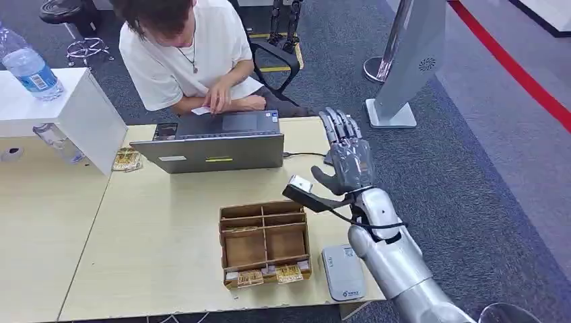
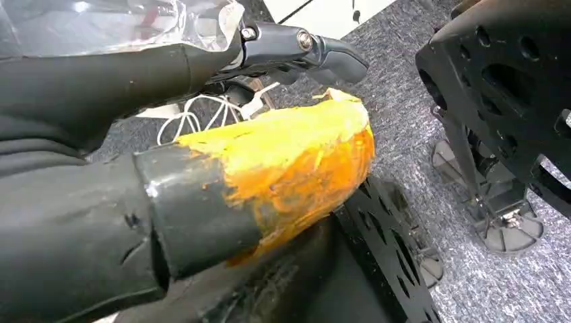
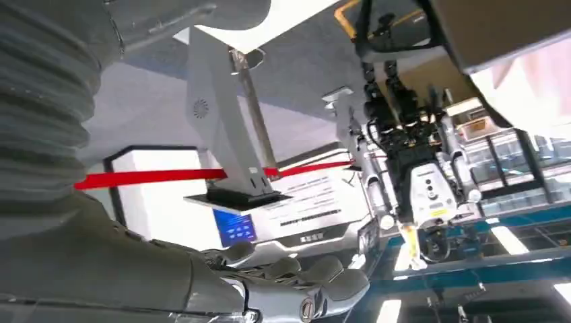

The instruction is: Pass the card to the sensor for recognition and then transmit it.

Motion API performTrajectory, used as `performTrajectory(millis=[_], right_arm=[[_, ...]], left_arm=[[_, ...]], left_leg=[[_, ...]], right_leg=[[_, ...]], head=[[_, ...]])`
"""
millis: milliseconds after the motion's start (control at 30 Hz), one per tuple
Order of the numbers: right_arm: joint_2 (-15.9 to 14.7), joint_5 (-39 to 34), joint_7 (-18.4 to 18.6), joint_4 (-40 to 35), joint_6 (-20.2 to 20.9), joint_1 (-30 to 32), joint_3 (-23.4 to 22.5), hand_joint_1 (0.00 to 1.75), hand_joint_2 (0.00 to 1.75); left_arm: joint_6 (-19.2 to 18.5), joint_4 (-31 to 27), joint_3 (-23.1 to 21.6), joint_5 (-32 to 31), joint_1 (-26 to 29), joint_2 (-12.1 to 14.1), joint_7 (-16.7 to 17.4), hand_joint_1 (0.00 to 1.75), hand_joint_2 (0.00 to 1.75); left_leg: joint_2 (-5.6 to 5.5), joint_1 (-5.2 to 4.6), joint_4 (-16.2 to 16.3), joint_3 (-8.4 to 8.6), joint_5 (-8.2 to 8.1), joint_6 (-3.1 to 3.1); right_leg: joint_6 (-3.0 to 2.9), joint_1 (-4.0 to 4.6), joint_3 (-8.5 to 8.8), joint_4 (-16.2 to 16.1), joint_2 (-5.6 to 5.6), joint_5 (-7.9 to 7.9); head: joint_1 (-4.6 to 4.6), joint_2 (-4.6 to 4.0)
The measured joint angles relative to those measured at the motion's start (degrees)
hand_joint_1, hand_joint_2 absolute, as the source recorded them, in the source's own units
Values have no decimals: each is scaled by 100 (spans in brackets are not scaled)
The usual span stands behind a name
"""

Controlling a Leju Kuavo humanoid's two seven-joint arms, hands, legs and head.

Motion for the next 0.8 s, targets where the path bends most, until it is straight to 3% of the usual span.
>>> performTrajectory(millis=[233,500,800], right_arm=[[-184,-799,-587,-832,85,718,18,0,175],[-433,-2035,-1484,-1976,867,1514,13,0,175],[-625,-2252,-1861,-2453,1397,1974,57,0,175]], left_arm=[[68,2,88,70,42,11,-7,0,0],[138,2,92,72,51,20,-79,0,0],[170,4,184,72,78,26,-122,0,0]], left_leg=[[1,0,0,-4,-1,0],[1,0,0,-5,-1,0],[3,0,-1,-4,-1,0]], right_leg=[[0,0,-4,-1,1,0],[0,0,-5,-1,-1,-1],[0,0,-5,-1,1,0]], head=[[-2,0],[0,0],[0,0]])
